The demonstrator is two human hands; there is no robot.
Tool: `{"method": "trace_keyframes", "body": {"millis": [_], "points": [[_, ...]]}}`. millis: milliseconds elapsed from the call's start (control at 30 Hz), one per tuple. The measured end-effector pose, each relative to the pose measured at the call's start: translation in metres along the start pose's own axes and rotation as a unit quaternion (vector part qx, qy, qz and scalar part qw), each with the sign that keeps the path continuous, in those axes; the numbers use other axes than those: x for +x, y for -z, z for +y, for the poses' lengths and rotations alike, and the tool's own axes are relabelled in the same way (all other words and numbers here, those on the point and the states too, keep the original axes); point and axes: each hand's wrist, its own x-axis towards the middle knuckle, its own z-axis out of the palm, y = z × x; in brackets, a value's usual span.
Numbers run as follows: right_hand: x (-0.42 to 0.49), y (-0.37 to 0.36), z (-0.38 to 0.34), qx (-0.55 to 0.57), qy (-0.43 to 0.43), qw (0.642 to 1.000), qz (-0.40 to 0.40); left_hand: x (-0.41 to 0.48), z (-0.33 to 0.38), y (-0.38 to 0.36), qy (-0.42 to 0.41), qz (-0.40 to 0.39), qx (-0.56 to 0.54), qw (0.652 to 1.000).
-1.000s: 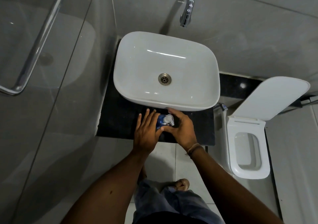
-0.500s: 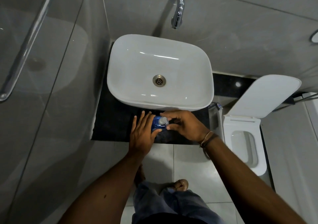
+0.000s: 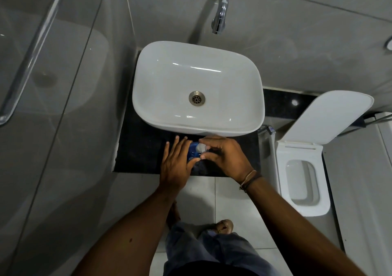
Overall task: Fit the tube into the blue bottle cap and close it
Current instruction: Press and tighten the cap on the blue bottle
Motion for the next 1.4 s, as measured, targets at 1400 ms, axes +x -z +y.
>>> {"method": "trace_keyframes", "body": {"millis": [1400], "points": [[0.075, -0.128, -0.054, 0.139, -0.138, 0.98, -0.037, -0.019, -0.067, 0.091, 0.231, 0.051, -0.124, 0.964]]}}
